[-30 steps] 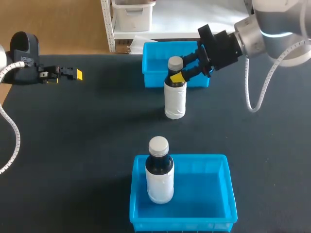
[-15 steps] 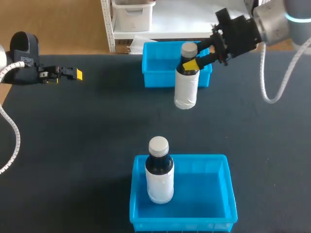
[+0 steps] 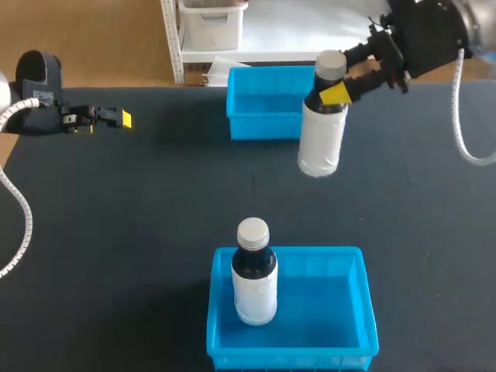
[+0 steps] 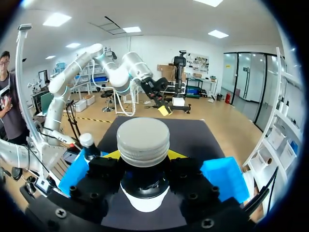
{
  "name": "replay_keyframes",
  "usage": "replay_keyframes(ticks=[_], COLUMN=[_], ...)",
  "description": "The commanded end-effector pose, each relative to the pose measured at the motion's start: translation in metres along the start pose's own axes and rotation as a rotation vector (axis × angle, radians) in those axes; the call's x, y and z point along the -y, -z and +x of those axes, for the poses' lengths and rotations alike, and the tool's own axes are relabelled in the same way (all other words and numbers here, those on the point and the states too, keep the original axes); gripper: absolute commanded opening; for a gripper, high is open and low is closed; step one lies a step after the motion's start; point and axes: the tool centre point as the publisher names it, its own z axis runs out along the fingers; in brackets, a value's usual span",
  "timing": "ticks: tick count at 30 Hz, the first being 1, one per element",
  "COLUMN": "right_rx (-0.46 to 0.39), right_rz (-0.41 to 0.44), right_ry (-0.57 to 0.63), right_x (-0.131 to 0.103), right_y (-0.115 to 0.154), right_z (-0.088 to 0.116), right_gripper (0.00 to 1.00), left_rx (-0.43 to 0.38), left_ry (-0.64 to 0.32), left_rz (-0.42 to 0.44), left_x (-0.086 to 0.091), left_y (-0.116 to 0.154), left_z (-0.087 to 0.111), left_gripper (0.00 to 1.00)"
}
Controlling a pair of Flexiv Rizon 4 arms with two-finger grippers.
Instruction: Pick up the bottle, and place it in the far bin if it is heavy, or in the near bin if it is light.
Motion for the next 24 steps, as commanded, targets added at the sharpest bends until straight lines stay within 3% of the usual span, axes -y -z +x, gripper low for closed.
replay_keyframes(ticks=[1,12,24], right_rx=[-0.005,0.042,0.063], right_rz=[0.173,0.147,0.072], right_ry=[-0.009,-0.027,-0.029], right_x=[-0.067,-0.126,-0.166], right_y=[0.006,-0.011,-0.038], right_z=[-0.008,-0.007,0.020], right_gripper=[0.00,0.00,0.00], left_rx=[0.000,0.000,0.000], left_ry=[0.000,0.000,0.000], left_rz=[0.000,0.000,0.000], left_x=[0.000,0.000,0.000], left_y=[0.000,0.000,0.000], left_z=[0.000,0.000,0.000], left_gripper=[1.00,1.00,1.00])
